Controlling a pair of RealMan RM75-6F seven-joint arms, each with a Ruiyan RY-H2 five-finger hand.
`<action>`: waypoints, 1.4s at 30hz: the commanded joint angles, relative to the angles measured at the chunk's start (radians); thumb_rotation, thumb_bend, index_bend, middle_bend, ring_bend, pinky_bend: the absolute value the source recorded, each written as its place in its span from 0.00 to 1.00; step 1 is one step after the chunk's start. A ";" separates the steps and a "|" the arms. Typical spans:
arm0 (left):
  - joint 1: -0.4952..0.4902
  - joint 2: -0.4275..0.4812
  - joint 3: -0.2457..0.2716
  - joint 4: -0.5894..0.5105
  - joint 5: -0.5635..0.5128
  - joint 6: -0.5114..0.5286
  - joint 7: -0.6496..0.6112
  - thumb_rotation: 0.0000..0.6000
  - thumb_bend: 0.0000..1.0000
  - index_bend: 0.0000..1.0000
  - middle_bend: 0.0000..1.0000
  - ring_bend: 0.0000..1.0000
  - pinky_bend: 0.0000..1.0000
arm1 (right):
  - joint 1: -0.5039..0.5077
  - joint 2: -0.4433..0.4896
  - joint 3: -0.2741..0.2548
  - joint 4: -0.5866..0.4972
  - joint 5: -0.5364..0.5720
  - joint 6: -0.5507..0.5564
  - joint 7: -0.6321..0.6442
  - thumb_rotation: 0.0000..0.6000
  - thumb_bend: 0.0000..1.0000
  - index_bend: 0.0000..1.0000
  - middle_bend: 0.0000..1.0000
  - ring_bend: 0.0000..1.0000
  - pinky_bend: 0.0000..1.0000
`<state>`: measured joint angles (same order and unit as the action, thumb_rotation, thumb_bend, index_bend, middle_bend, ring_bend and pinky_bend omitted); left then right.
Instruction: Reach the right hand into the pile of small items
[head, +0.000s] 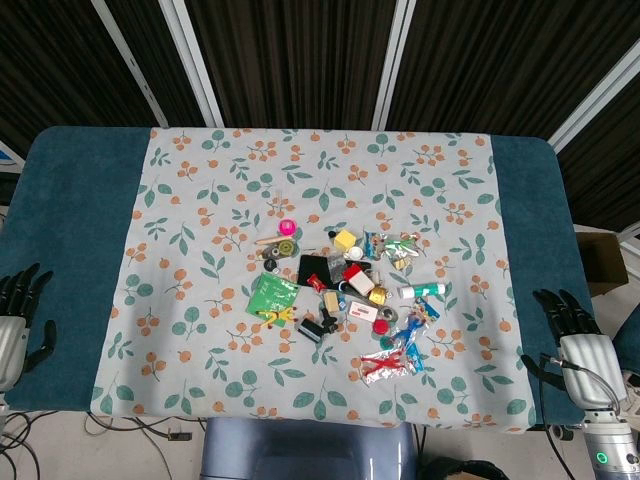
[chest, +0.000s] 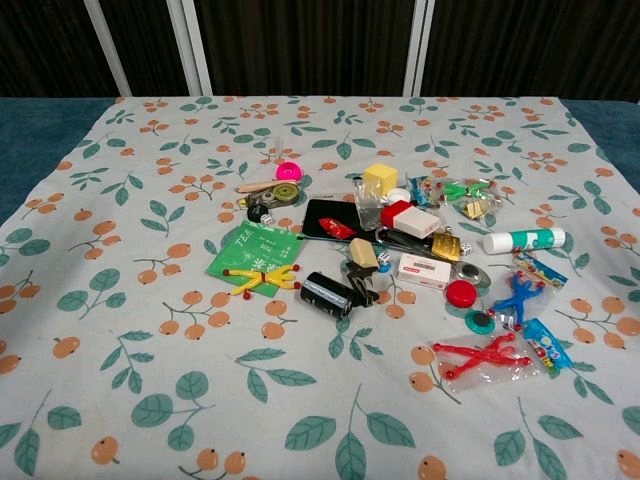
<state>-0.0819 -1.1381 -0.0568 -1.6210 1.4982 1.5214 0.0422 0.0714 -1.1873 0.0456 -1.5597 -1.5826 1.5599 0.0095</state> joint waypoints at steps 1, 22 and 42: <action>0.001 0.000 0.000 0.001 0.000 0.000 0.000 1.00 0.58 0.08 0.00 0.00 0.04 | 0.000 0.001 -0.001 -0.002 -0.002 -0.001 -0.002 1.00 0.23 0.11 0.15 0.10 0.23; 0.005 0.001 0.003 0.001 0.000 0.002 -0.002 1.00 0.58 0.07 0.00 0.00 0.04 | 0.004 -0.022 0.006 0.003 0.016 -0.020 -0.016 1.00 0.23 0.10 0.15 0.10 0.23; 0.002 0.002 0.001 -0.002 -0.003 -0.003 -0.014 1.00 0.58 0.07 0.00 0.00 0.04 | 0.268 0.046 0.132 -0.169 0.277 -0.472 -0.100 1.00 0.20 0.09 0.16 0.09 0.23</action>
<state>-0.0801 -1.1367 -0.0556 -1.6222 1.4960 1.5177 0.0291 0.2432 -1.1484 0.1139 -1.6831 -1.4230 1.2137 -0.0553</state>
